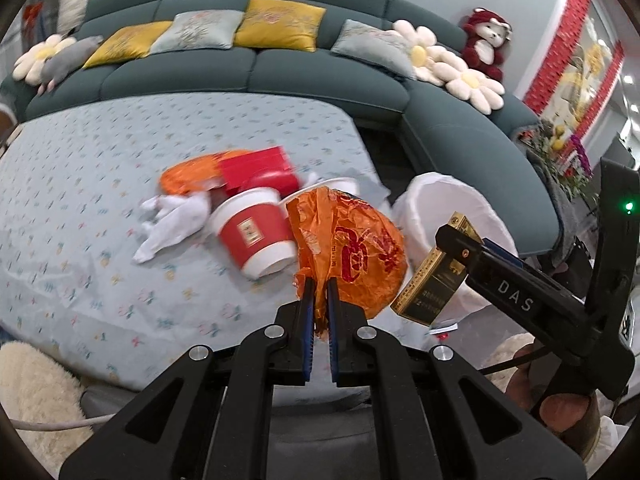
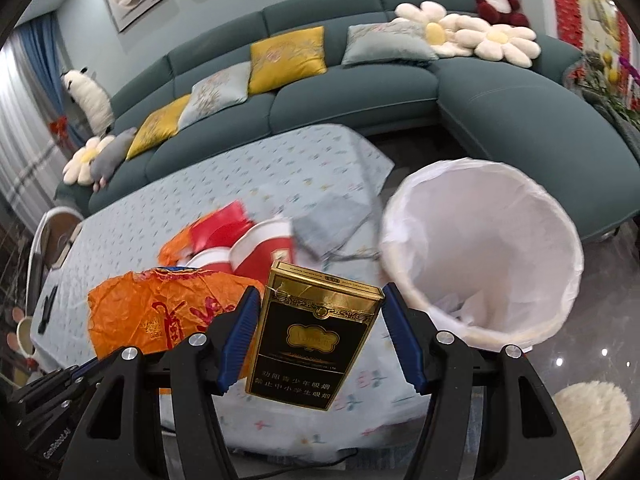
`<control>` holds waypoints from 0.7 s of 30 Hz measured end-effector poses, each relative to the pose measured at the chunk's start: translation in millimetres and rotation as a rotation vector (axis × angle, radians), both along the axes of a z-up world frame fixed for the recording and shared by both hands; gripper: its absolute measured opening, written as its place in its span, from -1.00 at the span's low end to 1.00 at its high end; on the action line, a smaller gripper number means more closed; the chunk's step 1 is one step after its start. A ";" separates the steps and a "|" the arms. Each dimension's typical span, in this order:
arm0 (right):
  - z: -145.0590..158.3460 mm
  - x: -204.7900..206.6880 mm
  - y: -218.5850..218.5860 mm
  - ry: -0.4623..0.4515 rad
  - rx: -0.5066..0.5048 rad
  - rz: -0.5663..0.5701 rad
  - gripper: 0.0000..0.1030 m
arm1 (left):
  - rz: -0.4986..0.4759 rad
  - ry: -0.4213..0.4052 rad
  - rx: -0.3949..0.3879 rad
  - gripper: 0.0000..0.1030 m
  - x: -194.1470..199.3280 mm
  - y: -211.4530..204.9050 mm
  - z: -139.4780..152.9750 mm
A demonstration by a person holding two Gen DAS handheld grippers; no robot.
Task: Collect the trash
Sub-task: 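Carry the orange bag in the left gripper over the bin while the right carries the box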
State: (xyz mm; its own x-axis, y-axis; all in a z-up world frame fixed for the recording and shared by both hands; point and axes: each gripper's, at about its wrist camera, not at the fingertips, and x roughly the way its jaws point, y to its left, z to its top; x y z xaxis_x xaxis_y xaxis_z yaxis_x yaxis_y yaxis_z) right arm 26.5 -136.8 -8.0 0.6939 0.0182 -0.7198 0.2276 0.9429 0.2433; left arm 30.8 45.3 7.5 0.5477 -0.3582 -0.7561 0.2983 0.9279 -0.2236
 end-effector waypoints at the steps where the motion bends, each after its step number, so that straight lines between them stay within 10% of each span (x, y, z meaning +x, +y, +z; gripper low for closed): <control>1: 0.8 -0.9 -4.4 -0.003 -0.001 -0.008 0.16 | -0.009 -0.006 0.000 -0.89 1.1 -5.1 1.6; 21: -7.2 -11.4 -125.7 -0.017 -0.021 -0.221 0.16 | -0.202 -0.023 0.025 -0.89 33.5 -137.7 -4.8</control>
State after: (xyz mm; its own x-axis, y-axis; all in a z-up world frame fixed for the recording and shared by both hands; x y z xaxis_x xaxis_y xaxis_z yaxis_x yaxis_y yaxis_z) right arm 15.1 -262.6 -15.3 0.6915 -0.1507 -0.7065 0.4256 0.8752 0.2299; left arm 64.3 -92.4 2.7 0.4843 -0.4438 -0.7540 0.4834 0.8540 -0.1923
